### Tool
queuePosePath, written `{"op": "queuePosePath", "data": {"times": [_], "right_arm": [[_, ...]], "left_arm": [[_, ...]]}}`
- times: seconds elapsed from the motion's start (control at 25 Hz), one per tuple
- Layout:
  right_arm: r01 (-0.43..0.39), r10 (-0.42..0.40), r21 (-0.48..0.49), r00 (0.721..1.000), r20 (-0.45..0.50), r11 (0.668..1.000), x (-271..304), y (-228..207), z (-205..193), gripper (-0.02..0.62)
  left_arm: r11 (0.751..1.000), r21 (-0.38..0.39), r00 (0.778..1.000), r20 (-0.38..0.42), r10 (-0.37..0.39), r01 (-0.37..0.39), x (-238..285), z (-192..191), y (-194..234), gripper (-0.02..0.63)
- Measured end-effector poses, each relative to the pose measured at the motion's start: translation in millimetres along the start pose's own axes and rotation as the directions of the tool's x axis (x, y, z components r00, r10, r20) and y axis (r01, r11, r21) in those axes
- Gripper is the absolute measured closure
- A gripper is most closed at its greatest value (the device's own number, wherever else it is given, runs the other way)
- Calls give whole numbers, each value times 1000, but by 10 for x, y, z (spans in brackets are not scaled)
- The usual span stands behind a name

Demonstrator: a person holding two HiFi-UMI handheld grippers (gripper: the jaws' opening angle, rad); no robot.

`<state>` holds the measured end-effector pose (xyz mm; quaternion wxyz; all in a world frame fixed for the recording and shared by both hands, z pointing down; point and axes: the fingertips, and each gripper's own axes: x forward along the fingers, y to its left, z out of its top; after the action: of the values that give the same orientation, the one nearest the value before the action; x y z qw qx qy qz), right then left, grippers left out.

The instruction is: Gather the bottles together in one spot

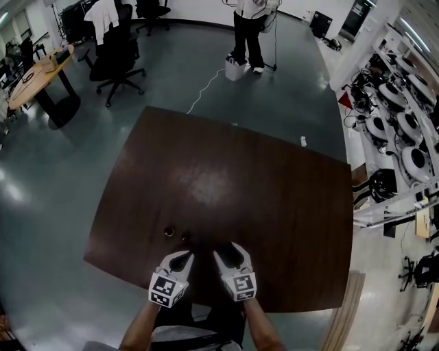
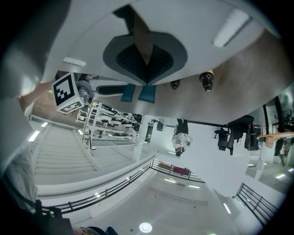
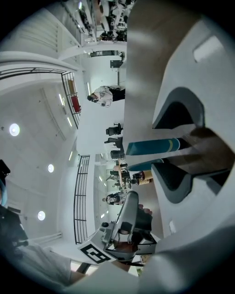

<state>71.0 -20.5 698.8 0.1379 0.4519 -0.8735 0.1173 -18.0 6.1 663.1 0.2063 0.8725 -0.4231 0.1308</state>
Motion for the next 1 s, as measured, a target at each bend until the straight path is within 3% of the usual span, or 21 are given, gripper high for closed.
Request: {"op": "queuePosePath", "data": {"times": [0.2, 0.48, 0.6, 0.92, 1.0], "right_arm": [[17, -17, 19, 1000, 6, 1000, -29, -18, -8, 327], [37, -37, 23, 999, -1, 999, -96, -23, -15, 333], [48, -48, 30, 999, 2, 998, -221, -11, 40, 373], [79, -80, 42, 996, 29, 996, -460, -6, 326, 580], [78, -79, 43, 996, 31, 996, -484, 23, 373, 594]], "left_arm": [[1000, -1, 1000, 2, 4, -4, -51, -17, 2, 604], [1000, 5, 1000, 5, 0, 0, -74, -49, -15, 605], [1000, 6, 1000, 7, -7, 7, -125, 0, -83, 606], [999, 27, 999, 17, -37, 37, -189, 245, -230, 606], [998, 32, 999, 14, -48, 48, -207, 285, -259, 606]]}}
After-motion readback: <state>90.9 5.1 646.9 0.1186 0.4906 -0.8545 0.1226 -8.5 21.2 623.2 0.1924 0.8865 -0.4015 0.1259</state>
